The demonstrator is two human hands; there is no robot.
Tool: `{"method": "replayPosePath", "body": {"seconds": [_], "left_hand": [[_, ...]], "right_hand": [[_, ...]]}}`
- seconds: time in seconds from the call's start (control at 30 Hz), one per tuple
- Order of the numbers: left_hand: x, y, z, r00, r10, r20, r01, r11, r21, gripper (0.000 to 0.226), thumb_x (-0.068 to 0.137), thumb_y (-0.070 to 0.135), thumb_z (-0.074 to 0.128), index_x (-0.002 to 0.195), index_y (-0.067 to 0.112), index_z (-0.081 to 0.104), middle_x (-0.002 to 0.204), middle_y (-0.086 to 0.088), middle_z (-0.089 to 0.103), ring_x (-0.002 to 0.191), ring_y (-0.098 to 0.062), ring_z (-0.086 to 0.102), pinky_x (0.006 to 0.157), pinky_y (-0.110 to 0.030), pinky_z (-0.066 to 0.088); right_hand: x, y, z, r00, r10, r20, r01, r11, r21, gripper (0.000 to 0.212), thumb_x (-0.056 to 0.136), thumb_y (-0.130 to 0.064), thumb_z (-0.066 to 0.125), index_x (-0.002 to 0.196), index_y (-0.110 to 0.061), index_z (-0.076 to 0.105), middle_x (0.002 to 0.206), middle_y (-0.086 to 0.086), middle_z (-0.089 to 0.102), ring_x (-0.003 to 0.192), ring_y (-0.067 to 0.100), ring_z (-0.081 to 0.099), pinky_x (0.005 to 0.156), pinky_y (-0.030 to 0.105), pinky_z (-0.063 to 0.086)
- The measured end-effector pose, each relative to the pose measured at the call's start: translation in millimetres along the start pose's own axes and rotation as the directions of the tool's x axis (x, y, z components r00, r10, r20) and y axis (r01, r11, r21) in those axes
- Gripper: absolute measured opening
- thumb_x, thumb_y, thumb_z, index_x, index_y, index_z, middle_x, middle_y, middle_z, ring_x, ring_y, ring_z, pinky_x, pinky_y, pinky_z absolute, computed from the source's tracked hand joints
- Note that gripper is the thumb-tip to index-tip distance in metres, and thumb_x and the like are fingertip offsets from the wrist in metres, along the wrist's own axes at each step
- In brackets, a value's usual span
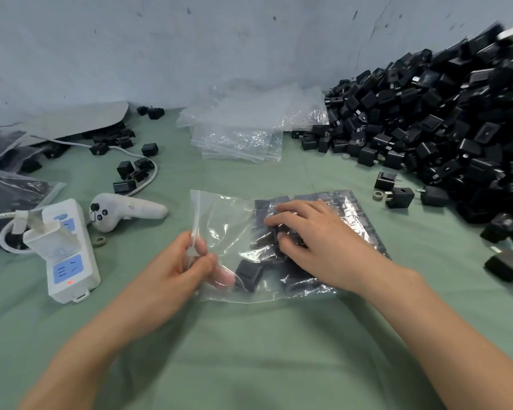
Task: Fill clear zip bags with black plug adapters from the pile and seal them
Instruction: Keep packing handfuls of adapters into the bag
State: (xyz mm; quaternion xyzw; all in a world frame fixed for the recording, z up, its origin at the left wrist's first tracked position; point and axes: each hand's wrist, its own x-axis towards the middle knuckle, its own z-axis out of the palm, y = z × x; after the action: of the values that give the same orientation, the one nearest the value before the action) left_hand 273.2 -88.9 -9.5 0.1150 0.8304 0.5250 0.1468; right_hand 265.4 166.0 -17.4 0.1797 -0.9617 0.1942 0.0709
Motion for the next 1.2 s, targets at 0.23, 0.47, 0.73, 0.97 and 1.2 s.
{"method": "replayPosePath", "body": {"seconds": [0.23, 0.47, 0.73, 0.97, 1.2], "left_hand": [[1.9, 2.6, -0.4, 0.998, -0.003, -0.059, 0.005, 1.0, 0.03, 0.017, 0.095, 0.024, 0.063, 0.084, 0.016, 0.053, 0.087, -0.007, 0.073, 0.073, -0.018, 0.061, 0.064, -0.021, 0.045], [-6.7, 15.8, 5.7, 1.0, 0.012, -0.003, -0.011, 0.993, 0.115, 0.056, 0.071, 0.057, 0.065, 0.095, 0.007, 0.057, 0.093, -0.013, 0.069, 0.089, -0.037, 0.06, 0.088, -0.053, 0.047], [1.5, -2.7, 2.7, 0.989, -0.044, 0.14, 0.03, 0.994, 0.102, 0.014, 0.102, 0.002, 0.046, 0.09, 0.005, 0.04, 0.109, 0.006, 0.075, 0.11, -0.005, 0.065, 0.087, -0.022, 0.047], [1.8, 3.0, -2.2, 0.992, -0.039, 0.123, 0.021, 0.989, 0.144, 0.018, 0.099, 0.008, 0.054, 0.096, -0.007, 0.045, 0.1, 0.004, 0.076, 0.086, 0.001, 0.066, 0.065, -0.01, 0.044], [0.1, 1.1, -3.7, 0.974, -0.056, 0.218, 0.015, 0.983, 0.184, 0.009, 0.102, 0.006, 0.047, 0.096, 0.001, 0.043, 0.103, 0.013, 0.074, 0.114, -0.013, 0.062, 0.081, -0.022, 0.044]], "right_hand": [[-0.9, 0.1, 1.0, 1.0, -0.008, -0.007, 0.008, 1.0, -0.008, 0.037, 0.102, -0.031, 0.044, 0.138, -0.033, 0.055, 0.146, -0.011, 0.046, 0.135, 0.012, 0.03, 0.113, 0.022, 0.013], [-2.1, -2.0, 0.3, 1.0, 0.013, -0.01, -0.013, 1.0, 0.013, 0.036, 0.102, -0.03, 0.044, 0.136, -0.035, 0.054, 0.158, -0.001, 0.03, 0.132, 0.017, 0.031, 0.116, 0.03, 0.016], [-1.4, -2.5, 2.2, 1.0, -0.001, -0.012, 0.001, 1.0, 0.006, 0.036, 0.101, -0.031, 0.044, 0.136, -0.036, 0.054, 0.156, -0.004, 0.033, 0.131, 0.015, 0.028, 0.117, 0.033, 0.019], [-3.4, -2.6, -1.1, 0.999, -0.017, -0.034, 0.018, 1.0, 0.022, 0.035, 0.103, -0.027, 0.045, 0.135, -0.036, 0.054, 0.156, -0.002, 0.034, 0.131, 0.014, 0.029, 0.119, 0.036, 0.021], [-4.5, -3.9, -2.2, 1.0, -0.014, -0.016, 0.014, 1.0, 0.023, 0.034, 0.104, -0.029, 0.044, 0.136, -0.036, 0.053, 0.157, -0.005, 0.032, 0.134, 0.013, 0.026, 0.12, 0.036, 0.015]]}}
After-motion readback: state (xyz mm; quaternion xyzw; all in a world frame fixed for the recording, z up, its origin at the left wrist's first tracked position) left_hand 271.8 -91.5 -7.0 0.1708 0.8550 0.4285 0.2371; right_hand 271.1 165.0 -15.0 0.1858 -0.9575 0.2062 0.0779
